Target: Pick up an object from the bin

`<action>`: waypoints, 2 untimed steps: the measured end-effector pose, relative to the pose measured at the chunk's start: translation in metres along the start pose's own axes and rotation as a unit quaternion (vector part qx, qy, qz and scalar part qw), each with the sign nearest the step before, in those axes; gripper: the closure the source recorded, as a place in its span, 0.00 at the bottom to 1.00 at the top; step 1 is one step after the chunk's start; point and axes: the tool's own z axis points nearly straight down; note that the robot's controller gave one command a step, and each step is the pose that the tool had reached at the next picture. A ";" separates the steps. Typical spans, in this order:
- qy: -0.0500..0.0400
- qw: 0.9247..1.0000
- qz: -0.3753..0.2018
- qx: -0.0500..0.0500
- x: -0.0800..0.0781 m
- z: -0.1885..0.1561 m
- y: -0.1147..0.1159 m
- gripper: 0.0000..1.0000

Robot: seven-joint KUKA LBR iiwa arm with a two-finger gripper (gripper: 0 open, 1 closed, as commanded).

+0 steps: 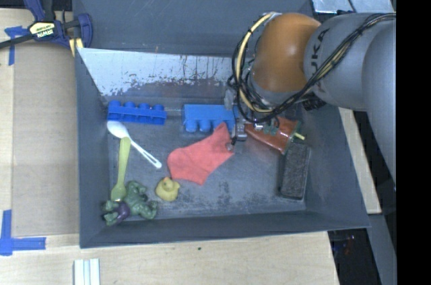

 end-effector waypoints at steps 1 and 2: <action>0.003 1.000 -0.005 0.001 0.002 0.005 0.034 0.00; -0.003 1.000 -0.031 0.000 0.020 0.003 0.030 0.00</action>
Offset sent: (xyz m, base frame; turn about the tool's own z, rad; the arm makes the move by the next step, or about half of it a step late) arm -0.0218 0.0310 -0.0074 -0.0603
